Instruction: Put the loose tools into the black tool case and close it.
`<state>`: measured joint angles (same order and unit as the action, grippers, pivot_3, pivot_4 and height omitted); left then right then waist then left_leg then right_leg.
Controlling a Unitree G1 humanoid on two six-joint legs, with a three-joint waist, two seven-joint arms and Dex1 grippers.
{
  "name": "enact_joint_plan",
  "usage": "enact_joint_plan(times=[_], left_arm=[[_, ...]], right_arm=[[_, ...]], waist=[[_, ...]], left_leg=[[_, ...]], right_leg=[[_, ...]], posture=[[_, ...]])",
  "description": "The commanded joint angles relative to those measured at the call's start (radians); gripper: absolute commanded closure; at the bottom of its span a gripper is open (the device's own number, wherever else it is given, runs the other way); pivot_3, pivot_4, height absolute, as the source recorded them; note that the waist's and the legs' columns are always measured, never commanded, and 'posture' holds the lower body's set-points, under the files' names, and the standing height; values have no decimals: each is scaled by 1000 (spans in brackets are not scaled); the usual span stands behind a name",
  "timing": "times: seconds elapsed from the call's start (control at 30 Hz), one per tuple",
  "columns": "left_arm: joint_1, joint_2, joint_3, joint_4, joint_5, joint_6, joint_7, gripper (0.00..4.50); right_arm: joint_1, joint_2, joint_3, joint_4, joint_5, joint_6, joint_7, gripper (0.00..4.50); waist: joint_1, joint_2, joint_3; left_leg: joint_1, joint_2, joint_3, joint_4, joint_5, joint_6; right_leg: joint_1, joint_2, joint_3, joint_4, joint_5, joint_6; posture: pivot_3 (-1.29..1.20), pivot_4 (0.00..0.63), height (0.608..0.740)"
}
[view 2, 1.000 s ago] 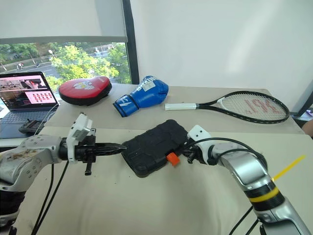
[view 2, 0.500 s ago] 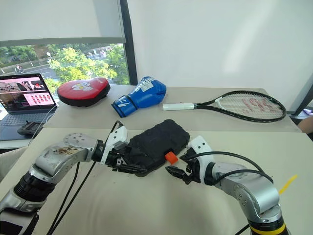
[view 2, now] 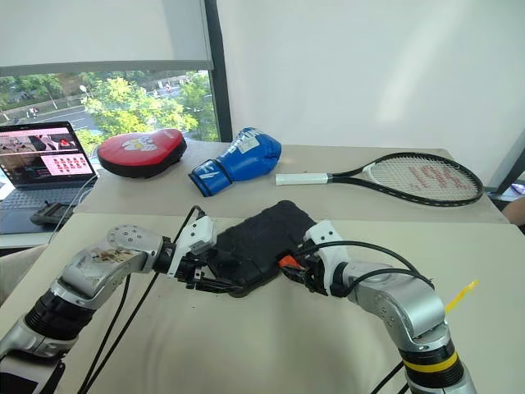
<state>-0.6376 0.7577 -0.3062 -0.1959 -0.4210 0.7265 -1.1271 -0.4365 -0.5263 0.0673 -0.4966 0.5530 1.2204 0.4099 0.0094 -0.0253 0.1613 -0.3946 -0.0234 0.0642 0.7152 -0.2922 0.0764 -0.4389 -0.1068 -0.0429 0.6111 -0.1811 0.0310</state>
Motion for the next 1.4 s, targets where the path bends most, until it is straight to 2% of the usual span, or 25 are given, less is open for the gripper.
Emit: enact_joint_plan(times=[0.03,0.3,0.53,0.6,0.73,0.87,0.93,0.97,1.1,1.23,1.4], left_arm=[[5,-4,18,-14,13,-12,5,1088],[23,-7,17,-9,27,-22,8,1088],[41,-12,9,-1,42,-25,5,1088],[46,-12,8,7,45,-21,6,1088],[54,-11,9,27,54,-26,7,1088],[50,-18,9,41,59,-28,10,1088],[45,-23,8,46,62,-28,12,1088],[43,-25,6,48,63,-29,13,1088],[31,-37,2,61,71,-29,18,1088],[27,-45,0,59,76,-23,22,1088],[27,-50,2,48,78,-9,27,1088]], right_arm=[[-28,-15,1,-9,-6,-26,17,3320],[-26,9,11,4,-19,-59,13,3320],[47,63,21,78,-73,-210,22,3320],[96,59,11,89,-84,-268,41,2312],[142,59,-27,19,-80,-273,17,1028],[161,8,-86,-95,-24,-203,41,1028],[159,-8,-117,-123,12,-163,43,1597],[159,-17,-126,-134,34,-143,52,1727],[133,-14,-138,-120,83,-100,57,3158],[69,14,-95,-32,51,-104,28,4488],[-23,48,49,152,-45,-144,23,4488]], waist=[[0,0,0],[0,0,0],[-14,0,0],[-14,0,0],[-13,0,0],[-11,0,0],[-9,0,0],[-9,0,0],[-7,0,0],[-7,0,0],[-8,0,0]], left_leg=[[0,0,0,0,0,0],[0,0,0,0,0,0],[4,1,0,0,0,0],[5,1,0,0,0,0],[5,1,0,0,0,0],[5,1,0,0,0,0],[5,1,0,0,0,0],[6,1,0,0,-1,1],[6,1,0,0,-1,2],[6,1,0,0,-2,3],[6,1,0,0,-1,1]], right_leg=[[0,0,0,0,0,0],[0,0,0,0,0,0],[1,0,1,1,0,0],[2,0,1,2,0,0],[2,0,2,2,0,0],[2,0,2,2,0,0],[3,0,2,1,0,0],[3,0,2,1,0,0],[3,0,2,2,0,0],[3,0,2,2,0,-1],[3,0,2,2,0,-1]], posture=[[0,150,740],[0,150,740],[0,150,740],[0,150,740],[0,150,740],[0,150,740],[0,150,740],[0,150,740],[0,150,740],[0,150,740],[0,150,740]])
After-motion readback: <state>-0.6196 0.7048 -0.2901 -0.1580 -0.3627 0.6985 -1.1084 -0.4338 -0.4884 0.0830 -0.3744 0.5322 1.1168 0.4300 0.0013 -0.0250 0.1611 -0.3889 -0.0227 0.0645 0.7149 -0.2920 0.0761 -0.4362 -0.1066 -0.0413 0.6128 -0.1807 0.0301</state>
